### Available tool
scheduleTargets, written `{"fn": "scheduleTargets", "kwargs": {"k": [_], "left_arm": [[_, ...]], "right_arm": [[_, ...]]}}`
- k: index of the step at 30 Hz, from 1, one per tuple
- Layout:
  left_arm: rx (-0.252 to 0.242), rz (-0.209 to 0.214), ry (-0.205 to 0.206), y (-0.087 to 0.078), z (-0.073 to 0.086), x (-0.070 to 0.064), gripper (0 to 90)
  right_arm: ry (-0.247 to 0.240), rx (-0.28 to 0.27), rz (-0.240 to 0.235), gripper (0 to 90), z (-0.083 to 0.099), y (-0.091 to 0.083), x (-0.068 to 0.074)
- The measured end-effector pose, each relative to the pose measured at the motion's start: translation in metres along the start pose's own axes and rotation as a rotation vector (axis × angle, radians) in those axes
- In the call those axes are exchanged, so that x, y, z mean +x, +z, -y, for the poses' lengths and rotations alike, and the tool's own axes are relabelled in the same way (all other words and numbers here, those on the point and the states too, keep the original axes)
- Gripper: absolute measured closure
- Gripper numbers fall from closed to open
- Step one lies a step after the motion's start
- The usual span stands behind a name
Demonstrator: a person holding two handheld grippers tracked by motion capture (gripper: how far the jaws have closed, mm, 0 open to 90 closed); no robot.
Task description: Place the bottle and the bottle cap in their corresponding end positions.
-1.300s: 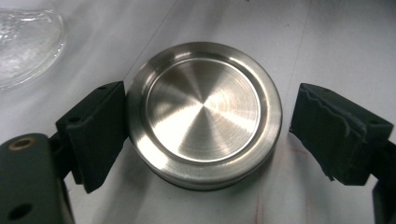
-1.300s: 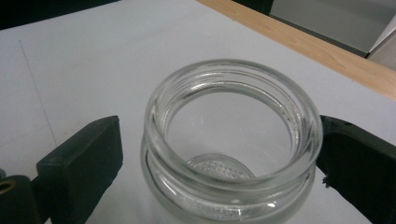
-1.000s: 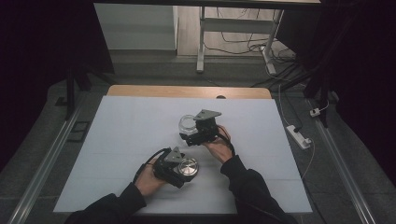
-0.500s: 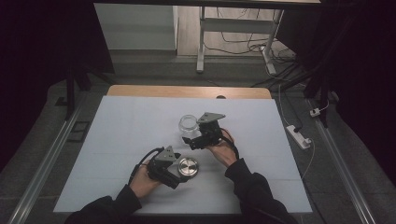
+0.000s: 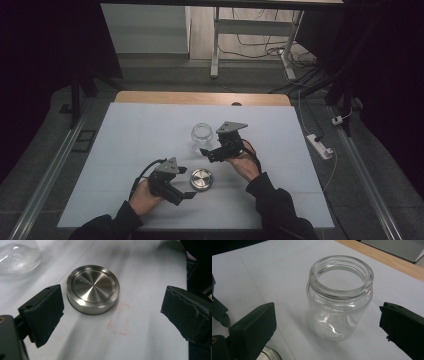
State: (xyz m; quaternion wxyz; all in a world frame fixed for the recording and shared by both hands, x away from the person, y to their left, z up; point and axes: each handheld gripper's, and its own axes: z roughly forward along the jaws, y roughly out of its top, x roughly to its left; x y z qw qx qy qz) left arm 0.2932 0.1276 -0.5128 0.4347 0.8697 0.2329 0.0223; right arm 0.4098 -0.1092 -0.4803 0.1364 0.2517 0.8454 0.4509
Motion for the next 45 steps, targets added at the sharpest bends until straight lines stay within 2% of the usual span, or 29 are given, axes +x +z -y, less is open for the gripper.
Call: {"fn": "scheduleTargets", "kwargs": {"k": [4,6,13,18,28,38,45], "left_arm": [[-0.002,-0.009,-0.015,-0.006,0.003,0.0,4.6],[-0.003,-0.014,-0.021,-0.01,0.004,0.001,4.3],[-0.007,-0.051,-0.039,-0.02,0.012,0.002,3.1],[-0.002,-0.062,-0.051,-0.024,0.018,0.001,1.0],[0.001,-0.083,-0.062,-0.034,0.026,-0.002,0.0],[-0.013,-0.108,-0.1,-0.05,0.038,-0.004,0.0],[-0.046,-0.119,-0.143,-0.065,0.048,-0.004,0.0]], "right_arm": [[0.034,-0.007,-0.018,0.8,-0.001,-0.009,0.002],[0.061,-0.014,-0.042,0.8,-0.001,-0.014,0.002],[0.094,-0.008,-0.038,0.8,0.006,-0.028,0.006],[0.059,0.006,-0.004,0.8,0.014,-0.037,0.012],[0.053,-0.023,-0.006,0.8,0.022,-0.057,0.019],[0.029,-0.008,0.003,0.8,0.031,-0.07,0.026],[0.014,-0.006,0.027,0.8,0.038,-0.085,0.031]]}}
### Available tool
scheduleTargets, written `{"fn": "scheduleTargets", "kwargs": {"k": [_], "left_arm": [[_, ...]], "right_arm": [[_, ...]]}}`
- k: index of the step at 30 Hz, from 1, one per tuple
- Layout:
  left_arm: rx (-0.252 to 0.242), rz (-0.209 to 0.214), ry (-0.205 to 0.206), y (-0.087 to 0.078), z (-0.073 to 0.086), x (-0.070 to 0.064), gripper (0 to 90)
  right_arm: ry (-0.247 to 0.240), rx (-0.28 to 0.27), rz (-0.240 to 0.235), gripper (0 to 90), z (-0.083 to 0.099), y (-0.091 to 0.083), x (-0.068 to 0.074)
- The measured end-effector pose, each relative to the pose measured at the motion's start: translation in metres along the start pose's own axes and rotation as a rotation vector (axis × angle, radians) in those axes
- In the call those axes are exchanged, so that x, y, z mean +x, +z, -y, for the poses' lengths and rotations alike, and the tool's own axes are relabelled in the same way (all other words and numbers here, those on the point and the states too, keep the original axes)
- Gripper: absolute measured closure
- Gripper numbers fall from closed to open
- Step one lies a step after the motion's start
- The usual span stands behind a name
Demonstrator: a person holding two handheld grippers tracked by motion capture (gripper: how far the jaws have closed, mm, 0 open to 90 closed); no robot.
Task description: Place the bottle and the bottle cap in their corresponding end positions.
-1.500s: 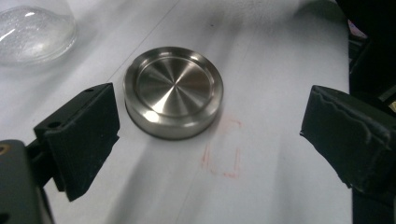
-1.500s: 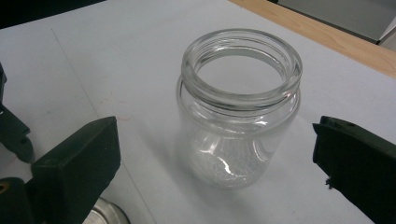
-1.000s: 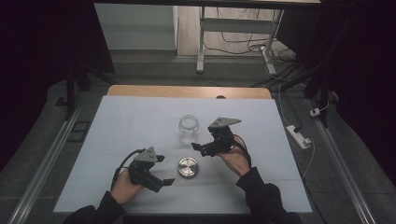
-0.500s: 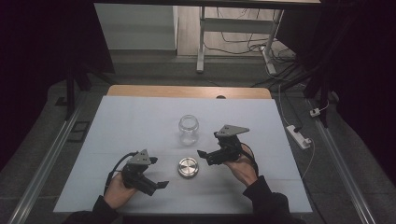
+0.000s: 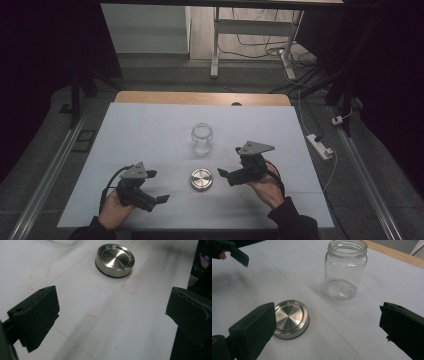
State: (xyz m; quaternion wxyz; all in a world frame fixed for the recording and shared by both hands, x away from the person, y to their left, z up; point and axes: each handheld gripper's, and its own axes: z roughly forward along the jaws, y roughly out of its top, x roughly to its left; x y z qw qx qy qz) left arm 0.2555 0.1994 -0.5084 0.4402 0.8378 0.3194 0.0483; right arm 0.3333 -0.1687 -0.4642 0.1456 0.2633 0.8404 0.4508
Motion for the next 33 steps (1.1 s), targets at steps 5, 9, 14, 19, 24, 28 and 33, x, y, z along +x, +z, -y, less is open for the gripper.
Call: {"fn": "scheduleTargets", "kwargs": {"k": [5,9,14,19,24,28,33], "left_arm": [[-0.011,-0.015,-0.021,-0.009,0.007,0.001,0.0],[-0.016,-0.026,-0.034,-0.017,0.013,0.002,0.0],[-0.029,-0.045,-0.055,-0.027,0.021,0.002,0.0],[-0.039,-0.063,-0.072,-0.037,0.028,0.003,0.0],[-0.048,-0.078,-0.088,-0.045,0.035,0.003,0.0],[-0.054,-0.093,-0.098,-0.051,0.04,0.003,0.0],[-0.064,-0.107,-0.111,-0.06,0.048,0.002,0.0]], "right_arm": [[-0.006,-0.007,0.011,0.8,0.006,-0.012,0.003],[-0.007,-0.006,0.03,0.8,0.012,-0.021,0.003],[-0.004,-0.012,0.035,0.0,0.021,-0.031,0.002],[0.013,-0.012,0.045,0.0,0.028,-0.04,0.001],[0.029,-0.022,0.059,0.0,0.035,-0.049,0.001],[0.049,-0.029,0.073,0.0,0.041,-0.056,0.001],[0.065,-0.03,0.091,0.0,0.047,-0.065,0.0]]}}
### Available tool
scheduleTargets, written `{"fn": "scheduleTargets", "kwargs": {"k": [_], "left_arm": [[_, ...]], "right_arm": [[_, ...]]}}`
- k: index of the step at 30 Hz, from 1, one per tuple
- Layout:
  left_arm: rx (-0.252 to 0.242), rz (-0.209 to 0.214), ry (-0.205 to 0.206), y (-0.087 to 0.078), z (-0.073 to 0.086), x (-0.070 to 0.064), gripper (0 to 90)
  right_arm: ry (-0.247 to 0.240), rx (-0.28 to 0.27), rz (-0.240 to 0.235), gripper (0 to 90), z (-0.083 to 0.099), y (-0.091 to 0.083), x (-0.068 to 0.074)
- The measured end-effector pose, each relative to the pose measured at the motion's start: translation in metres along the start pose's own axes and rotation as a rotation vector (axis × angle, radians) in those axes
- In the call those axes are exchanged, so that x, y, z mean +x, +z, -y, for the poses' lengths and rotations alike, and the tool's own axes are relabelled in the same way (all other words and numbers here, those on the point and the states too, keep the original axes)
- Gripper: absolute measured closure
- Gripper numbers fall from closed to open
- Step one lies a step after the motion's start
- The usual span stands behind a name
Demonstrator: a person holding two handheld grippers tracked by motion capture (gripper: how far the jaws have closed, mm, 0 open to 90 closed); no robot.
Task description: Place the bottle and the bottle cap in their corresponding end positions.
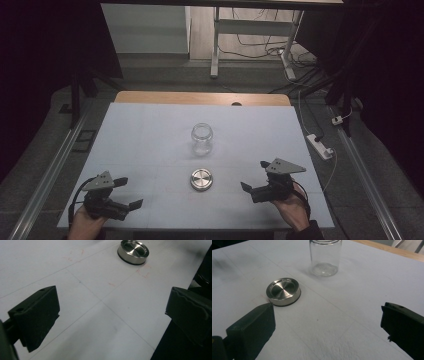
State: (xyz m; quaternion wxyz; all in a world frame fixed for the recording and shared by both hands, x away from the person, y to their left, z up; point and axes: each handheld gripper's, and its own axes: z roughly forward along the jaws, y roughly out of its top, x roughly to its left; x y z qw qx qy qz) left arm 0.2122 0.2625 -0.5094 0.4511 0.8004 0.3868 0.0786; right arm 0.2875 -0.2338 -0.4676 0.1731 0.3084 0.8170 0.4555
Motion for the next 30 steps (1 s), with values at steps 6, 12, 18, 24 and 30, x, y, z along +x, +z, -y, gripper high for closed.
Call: {"fn": "scheduleTargets", "kwargs": {"k": [6,12,18,24,30], "left_arm": [[-0.012,-0.018,-0.02,-0.009,0.008,0.002,0.0],[-0.017,-0.037,-0.038,-0.016,0.015,0.003,0.0],[-0.023,-0.05,-0.052,-0.022,0.021,0.004,0.1],[-0.024,-0.07,-0.067,-0.028,0.026,0.006,0.2],[-0.02,-0.08,-0.087,-0.031,0.033,0.008,0.3]], "right_arm": [[0.016,-0.009,0.028,0.0,0.007,-0.011,-0.003],[0.035,-0.016,0.058,0.0,0.015,-0.021,-0.005],[0.065,-0.011,0.083,0.0,0.024,-0.031,-0.008],[0.082,-0.003,0.114,0.0,0.034,-0.041,-0.011],[0.095,0.015,0.145,0.0,0.043,-0.049,-0.011]]}}
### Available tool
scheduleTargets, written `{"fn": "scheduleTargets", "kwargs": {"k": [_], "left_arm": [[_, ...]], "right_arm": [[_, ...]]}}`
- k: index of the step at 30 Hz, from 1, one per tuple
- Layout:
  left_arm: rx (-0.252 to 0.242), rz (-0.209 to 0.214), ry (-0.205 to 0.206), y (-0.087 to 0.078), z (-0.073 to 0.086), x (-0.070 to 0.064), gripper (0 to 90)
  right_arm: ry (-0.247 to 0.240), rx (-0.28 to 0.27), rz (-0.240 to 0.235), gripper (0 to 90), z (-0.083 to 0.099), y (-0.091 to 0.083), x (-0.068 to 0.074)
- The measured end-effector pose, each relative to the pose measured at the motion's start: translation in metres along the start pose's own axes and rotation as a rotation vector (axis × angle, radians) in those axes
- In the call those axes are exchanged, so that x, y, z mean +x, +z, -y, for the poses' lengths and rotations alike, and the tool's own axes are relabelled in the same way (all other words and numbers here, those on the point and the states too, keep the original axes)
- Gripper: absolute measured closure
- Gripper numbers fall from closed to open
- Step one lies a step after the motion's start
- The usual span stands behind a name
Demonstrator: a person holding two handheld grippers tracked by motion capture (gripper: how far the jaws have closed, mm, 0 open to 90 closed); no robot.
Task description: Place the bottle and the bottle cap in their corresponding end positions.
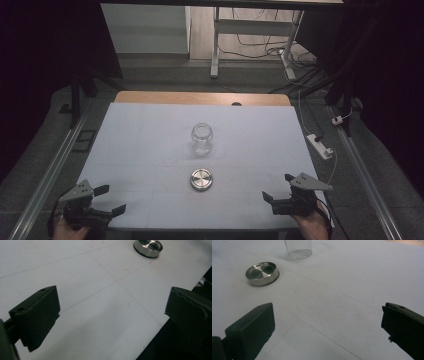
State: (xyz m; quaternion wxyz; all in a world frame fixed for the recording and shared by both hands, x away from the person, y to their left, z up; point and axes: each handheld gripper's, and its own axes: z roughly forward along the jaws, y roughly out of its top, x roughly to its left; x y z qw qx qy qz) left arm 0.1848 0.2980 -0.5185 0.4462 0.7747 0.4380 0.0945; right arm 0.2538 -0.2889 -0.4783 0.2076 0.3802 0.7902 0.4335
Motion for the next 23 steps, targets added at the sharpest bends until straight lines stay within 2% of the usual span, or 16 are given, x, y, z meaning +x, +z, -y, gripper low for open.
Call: {"fn": "scheduleTargets", "kwargs": {"k": [13,18,23], "left_arm": [[0.03,-0.04,-0.015,-0.006,0.009,-0.001,0.3],[0.066,-0.058,-0.021,-0.008,0.011,-0.002,0.3],[0.088,-0.063,-0.026,-0.006,0.011,-0.002,0.3]], "right_arm": [[0.044,0.058,0.037,0.0,0.021,-0.012,-0.002],[0.049,0.111,0.048,0.0,0.027,-0.013,0.0],[0.05,0.112,0.057,0.0,0.028,-0.015,0.0]]}}
